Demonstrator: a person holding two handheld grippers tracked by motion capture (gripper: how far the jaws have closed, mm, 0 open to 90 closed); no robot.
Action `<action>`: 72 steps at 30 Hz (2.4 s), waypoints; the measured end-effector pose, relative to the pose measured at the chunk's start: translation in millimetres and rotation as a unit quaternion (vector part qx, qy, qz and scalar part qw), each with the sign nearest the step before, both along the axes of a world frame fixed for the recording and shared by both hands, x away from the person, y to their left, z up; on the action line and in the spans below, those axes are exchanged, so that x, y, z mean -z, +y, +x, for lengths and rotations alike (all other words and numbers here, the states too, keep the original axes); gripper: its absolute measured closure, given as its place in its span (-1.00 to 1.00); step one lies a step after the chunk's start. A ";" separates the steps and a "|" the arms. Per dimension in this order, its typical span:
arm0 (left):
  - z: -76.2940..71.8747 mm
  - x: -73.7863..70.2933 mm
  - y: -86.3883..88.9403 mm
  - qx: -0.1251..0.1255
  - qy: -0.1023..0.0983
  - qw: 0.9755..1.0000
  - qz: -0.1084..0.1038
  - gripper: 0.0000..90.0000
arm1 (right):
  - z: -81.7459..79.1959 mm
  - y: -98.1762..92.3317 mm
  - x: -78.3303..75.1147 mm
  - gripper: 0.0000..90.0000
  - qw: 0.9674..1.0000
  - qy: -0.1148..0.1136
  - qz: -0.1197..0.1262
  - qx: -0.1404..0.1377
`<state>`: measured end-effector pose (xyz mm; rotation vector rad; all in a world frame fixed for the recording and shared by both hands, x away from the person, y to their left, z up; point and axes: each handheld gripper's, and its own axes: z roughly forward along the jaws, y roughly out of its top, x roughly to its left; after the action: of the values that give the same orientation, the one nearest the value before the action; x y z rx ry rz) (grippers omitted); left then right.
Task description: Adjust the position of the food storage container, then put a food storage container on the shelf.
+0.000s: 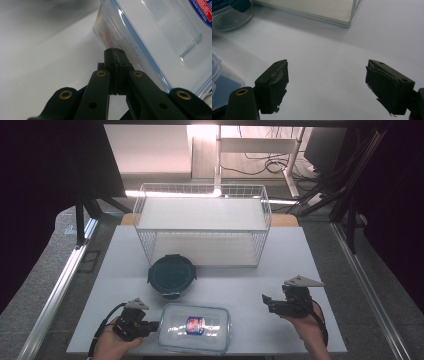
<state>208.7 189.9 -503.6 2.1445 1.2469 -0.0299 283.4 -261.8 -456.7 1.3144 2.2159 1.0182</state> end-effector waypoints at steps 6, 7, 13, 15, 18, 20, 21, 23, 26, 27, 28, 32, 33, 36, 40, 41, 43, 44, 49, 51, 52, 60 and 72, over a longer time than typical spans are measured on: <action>0.4 0.7 1.7 0.002 0.001 1.000 -0.005 0.99 | 0.2 -0.3 0.4 -0.59 1.000 0.001 0.001 0.000; 0.2 0.4 3.9 0.001 -0.005 1.000 -0.008 0.97 | 0.0 -0.9 -0.1 -0.59 1.000 0.000 0.001 0.000; -1.7 -4.7 23.0 -0.031 -0.032 0.999 -0.015 0.96 | -3.6 -3.1 -2.3 -0.60 1.000 -0.003 0.008 -0.005; -3.3 -7.2 27.9 -0.039 -0.043 0.998 -0.020 0.90 | -5.4 -3.3 -1.8 -0.61 1.000 -0.001 0.011 -0.007; -7.9 -15.0 37.1 -0.069 -0.070 0.995 -0.024 0.27 | -10.5 -2.9 1.0 -0.61 1.000 0.002 0.015 -0.014; -11.4 -20.1 39.7 -0.083 -0.082 0.993 -0.022 -0.01 | -12.3 -1.6 1.9 -0.61 1.000 0.004 0.017 -0.017; -12.9 -22.9 40.8 -0.092 -0.088 0.992 -0.023 -0.12 | -13.0 -0.7 2.1 -0.61 1.000 0.005 0.017 -0.019; -14.0 -25.3 42.0 -0.098 -0.095 0.990 -0.024 -0.31 | -13.9 0.3 2.0 -0.61 1.000 0.005 0.016 -0.021; -15.1 -29.7 45.6 -0.114 -0.100 0.988 -0.038 -0.51 | -17.3 3.9 0.3 -0.64 0.999 0.004 0.027 -0.030; -15.1 -29.7 45.6 -0.114 -0.100 0.988 -0.038 -0.55 | -17.3 3.9 0.3 -0.64 0.999 0.004 0.027 -0.030; -15.0 -29.8 46.3 -0.115 -0.094 0.988 -0.044 -0.55 | -18.0 4.6 -0.1 -0.64 0.999 0.005 0.033 -0.029; -18.2 -35.6 43.2 -0.102 -0.095 0.988 -0.062 -0.68 | -22.8 9.5 0.1 -0.66 0.997 0.010 0.063 -0.043; -18.7 -36.3 42.5 -0.100 -0.096 0.988 -0.063 -0.71 | -23.7 10.6 0.4 -0.66 0.997 0.011 0.065 -0.044; -19.0 -37.0 41.9 -0.098 -0.098 0.988 -0.065 -0.76 | -26.5 14.2 1.0 -0.66 0.996 0.019 0.071 -0.049; -17.2 -35.0 41.7 -0.097 -0.093 0.988 -0.072 -0.78 | -32.8 20.7 4.4 -0.69 0.995 0.037 0.073 -0.060; -15.9 -32.9 41.3 -0.099 -0.088 0.989 -0.072 -0.78 | -33.6 21.9 5.3 -0.70 0.994 0.041 0.075 -0.061; -13.8 -29.7 40.5 -0.102 -0.078 0.989 -0.075 -0.79 | -35.4 25.3 7.4 -0.72 0.993 0.056 0.086 -0.062; -13.8 -29.7 40.5 -0.102 -0.078 0.989 -0.075 -0.82 | -35.4 25.3 7.4 -0.72 0.993 0.056 0.086 -0.062; -7.6 -22.1 37.0 -0.107 -0.050 0.988 -0.096 -0.83 | -38.6 36.9 10.8 -0.74 0.990 0.083 0.097 -0.062; -6.1 -21.3 34.9 -0.103 -0.043 0.988 -0.104 -0.83 | -41.3 42.3 12.0 -0.74 0.988 0.095 0.107 -0.065; -5.5 -21.2 33.1 -0.100 -0.039 0.988 -0.108 -0.83 | -44.9 48.8 14.0 -0.75 0.985 0.107 0.115 -0.070; 4.5 -9.3 21.8 -0.087 0.015 0.986 -0.143 -0.79 | -53.3 67.8 22.0 -0.74 0.973 0.150 0.156 -0.084; 9.6 3.8 2.0 -0.071 0.068 0.977 -0.188 -0.72 | -57.8 92.8 43.1 -0.75 0.955 0.211 0.193 -0.076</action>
<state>218.3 192.0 -507.4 1.7466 1.3481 -0.3299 225.6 -169.1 -499.8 1.6779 2.5511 1.3921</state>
